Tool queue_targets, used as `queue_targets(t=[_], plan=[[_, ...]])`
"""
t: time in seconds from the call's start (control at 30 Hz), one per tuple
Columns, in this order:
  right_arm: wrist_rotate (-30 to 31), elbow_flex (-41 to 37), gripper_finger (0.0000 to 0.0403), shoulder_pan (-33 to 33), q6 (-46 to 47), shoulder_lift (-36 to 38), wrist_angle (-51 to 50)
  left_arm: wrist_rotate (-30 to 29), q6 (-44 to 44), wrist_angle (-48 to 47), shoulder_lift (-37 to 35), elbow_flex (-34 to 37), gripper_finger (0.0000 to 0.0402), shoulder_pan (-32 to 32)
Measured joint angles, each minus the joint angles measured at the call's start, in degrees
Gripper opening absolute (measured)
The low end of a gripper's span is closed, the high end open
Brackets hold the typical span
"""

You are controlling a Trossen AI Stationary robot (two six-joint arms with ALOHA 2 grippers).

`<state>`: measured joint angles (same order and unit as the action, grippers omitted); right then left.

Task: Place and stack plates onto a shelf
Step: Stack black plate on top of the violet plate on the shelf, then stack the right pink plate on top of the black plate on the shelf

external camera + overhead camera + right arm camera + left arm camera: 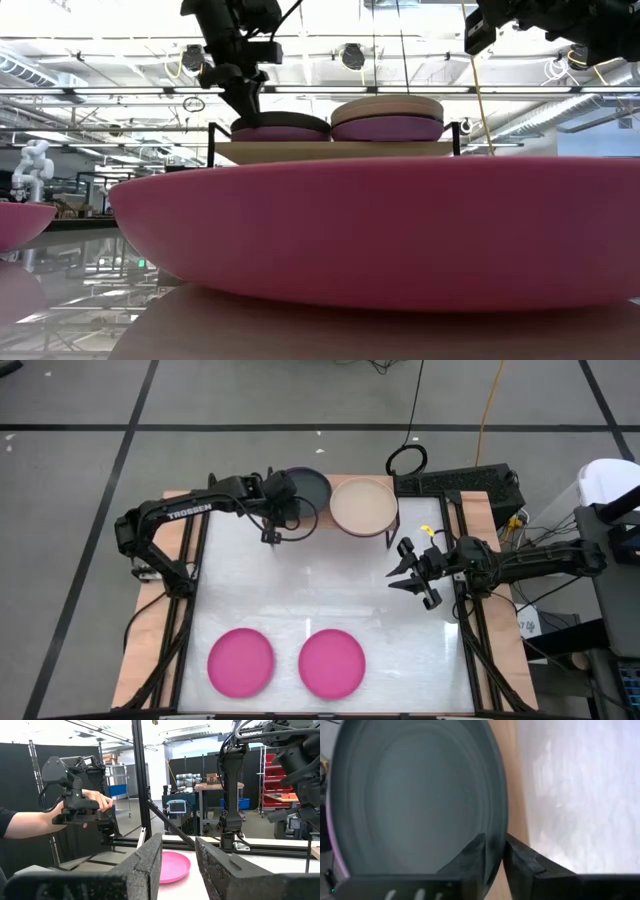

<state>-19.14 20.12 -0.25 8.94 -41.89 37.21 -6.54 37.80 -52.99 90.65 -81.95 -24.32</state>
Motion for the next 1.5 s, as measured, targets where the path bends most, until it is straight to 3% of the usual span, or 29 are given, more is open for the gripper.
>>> queue_targets(t=[0.3, 0.43, 0.57, 0.73, 0.93, 1.17, 1.5], plan=[[0.0, 0.0, 0.0102, 0.0, -0.1, 0.0, 0.0, -2.0, -2.0, -0.4, -1.4, -2.3, 0.0133, 0.8], [0.0, 0.0, 0.0102, 0.0, -0.2, 0.0, -0.3, -3.1, -3.3, -0.4, -3.7, -6.7, 0.0137, 2.3], [0.0, 0.0, 0.0102, 0.0, -0.5, 0.0, -1.1, -3.1, -11.2, -0.1, -6.8, -11.0, 0.0138, 5.0], [0.0, 0.0, 0.0102, 0.0, -0.7, 0.0, -2.5, -1.0, -17.1, 2.3, -13.6, -10.3, 0.0136, 9.9], [1.7, 0.5, 0.0102, 0.0, -2.3, 0.0, -4.9, -1.0, -21.3, 14.1, -22.4, -1.6, 0.0111, 17.7], [7.5, 11.7, 0.0102, 1.0, -7.5, -1.8, -26.6, -0.9, -24.6, 34.2, -29.7, 15.2, 0.0102, 25.3], [13.4, 20.8, 0.0102, 8.8, -20.0, -15.6, -35.8, -1.0, -29.9, 62.1, -31.5, 35.6, 0.0101, 30.4]])
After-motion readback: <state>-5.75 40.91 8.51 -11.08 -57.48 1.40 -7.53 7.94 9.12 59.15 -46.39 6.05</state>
